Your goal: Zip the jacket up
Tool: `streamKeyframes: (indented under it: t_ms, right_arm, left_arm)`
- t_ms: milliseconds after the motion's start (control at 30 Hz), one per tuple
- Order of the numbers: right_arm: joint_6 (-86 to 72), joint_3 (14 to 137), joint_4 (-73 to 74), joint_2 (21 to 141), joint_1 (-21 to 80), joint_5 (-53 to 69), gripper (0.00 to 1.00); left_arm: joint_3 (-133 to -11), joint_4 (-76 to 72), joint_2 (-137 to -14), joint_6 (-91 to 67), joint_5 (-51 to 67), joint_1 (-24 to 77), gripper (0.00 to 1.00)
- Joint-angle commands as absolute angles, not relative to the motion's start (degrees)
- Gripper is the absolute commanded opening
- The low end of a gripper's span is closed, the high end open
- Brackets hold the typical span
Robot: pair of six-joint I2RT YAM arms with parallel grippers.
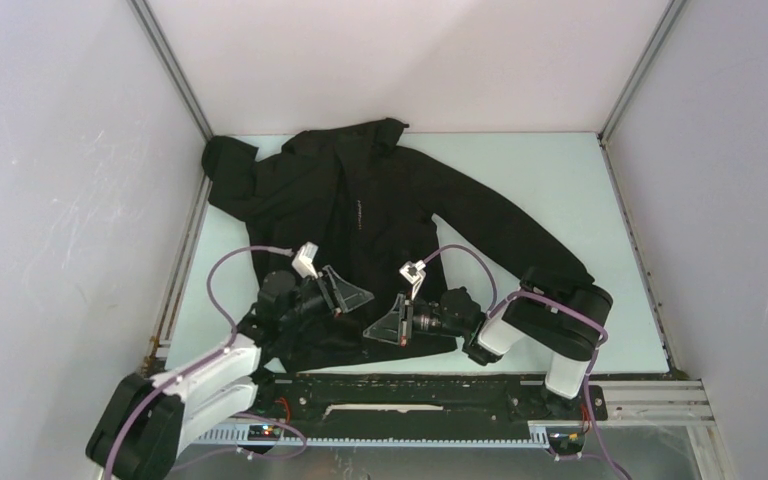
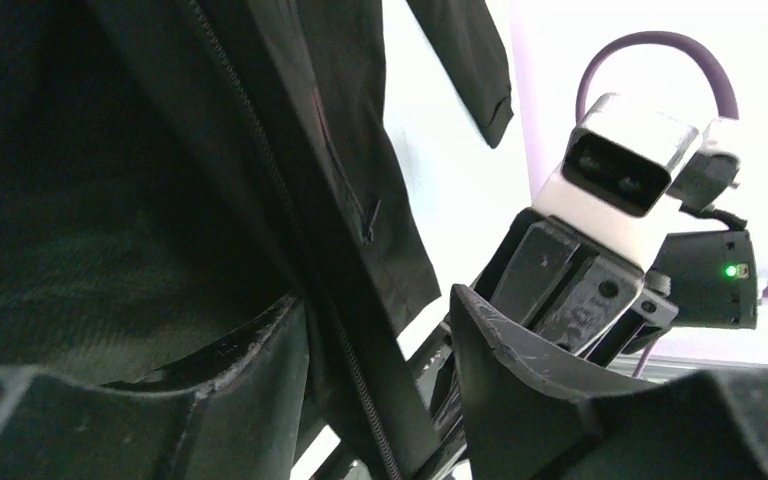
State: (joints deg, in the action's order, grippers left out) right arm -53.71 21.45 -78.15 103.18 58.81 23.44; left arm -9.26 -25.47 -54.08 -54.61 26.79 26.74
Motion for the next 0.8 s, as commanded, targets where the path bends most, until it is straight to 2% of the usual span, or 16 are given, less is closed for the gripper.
streamKeyframes:
  t_ms: [0, 167, 433, 467, 600, 667, 767]
  right_arm:
    - [-54.0, 21.3, -82.2, 103.7, 58.6, 24.4, 0.00]
    - [-54.1, 21.3, -82.9, 104.0, 58.5, 24.6, 0.00]
    - [-54.0, 21.1, -83.6, 103.8, 58.7, 24.5, 0.00]
    - [-54.0, 21.1, -83.7, 103.8, 58.7, 24.4, 0.00]
    - [-53.9, 20.8, -83.9, 103.7, 58.8, 24.4, 0.00]
    - [-53.8, 20.8, -83.8, 103.7, 58.8, 24.4, 0.00]
    - [-53.9, 20.7, -84.1, 103.7, 58.9, 24.4, 0.00]
  left_arm:
    - [-5.0, -18.7, -45.7, -56.9, 22.2, 27.0, 0.53]
    - [-3.2, -14.0, -38.4, -58.9, 21.6, 27.0, 0.44]
    - [-2.2, -14.8, -38.9, -59.9, 23.7, 27.1, 0.32]
    - [-2.3, -14.9, -38.7, -60.0, 23.9, 27.1, 0.34]
    - [-2.4, -10.1, -33.8, -60.0, 22.7, 27.2, 0.68]
    - [-2.8, -5.8, -30.4, -59.4, 21.2, 27.2, 0.75]
    - [-2.4, -2.5, -26.1, -59.8, 20.3, 27.2, 0.77]
